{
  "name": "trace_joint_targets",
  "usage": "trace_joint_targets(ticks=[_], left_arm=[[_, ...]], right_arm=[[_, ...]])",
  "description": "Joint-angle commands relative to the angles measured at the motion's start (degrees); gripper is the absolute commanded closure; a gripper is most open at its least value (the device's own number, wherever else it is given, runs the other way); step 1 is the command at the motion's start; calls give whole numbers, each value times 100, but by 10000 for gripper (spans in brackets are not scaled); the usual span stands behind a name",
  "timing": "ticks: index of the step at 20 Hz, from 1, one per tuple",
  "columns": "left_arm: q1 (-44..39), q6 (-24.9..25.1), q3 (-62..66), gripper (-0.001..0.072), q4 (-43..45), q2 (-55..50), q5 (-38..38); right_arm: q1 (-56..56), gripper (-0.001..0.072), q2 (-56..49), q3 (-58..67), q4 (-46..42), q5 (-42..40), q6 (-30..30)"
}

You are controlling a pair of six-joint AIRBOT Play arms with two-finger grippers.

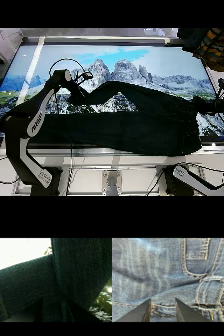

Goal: Fold the clothes and pants, and hang the long-sleeved shirts on hangers.

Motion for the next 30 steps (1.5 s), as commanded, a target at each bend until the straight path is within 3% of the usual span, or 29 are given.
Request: trace_joint_targets(ticks=[1,14,15,17,18,20,23,25,28,30], left_arm=[[26,48,17,400,-111,146,-37],[103,-22,20,400,-470,-129,-568],[109,-22,17,420,-468,-151,-562],[107,-24,22,670,-341,-129,-527],[107,-31,24,671,-212,-98,-501],[107,-435,52,671,627,39,-236],[146,-1803,229,671,2970,407,457],[249,-2417,463,671,3989,680,695],[417,-2166,501,670,4188,1117,789],[520,-2166,501,670,4179,1202,343]], right_arm=[[7,369,-4,4,0,28,0],[7,370,-4,4,-2,98,0],[7,370,-4,4,-2,103,0],[7,370,-4,4,-2,105,0],[7,370,-4,4,-2,105,-2],[7,370,-4,4,-2,107,0],[7,371,-4,4,0,122,0],[7,371,-4,4,2,173,0],[7,371,-4,4,2,251,-2],[7,371,-4,4,2,258,-2]])
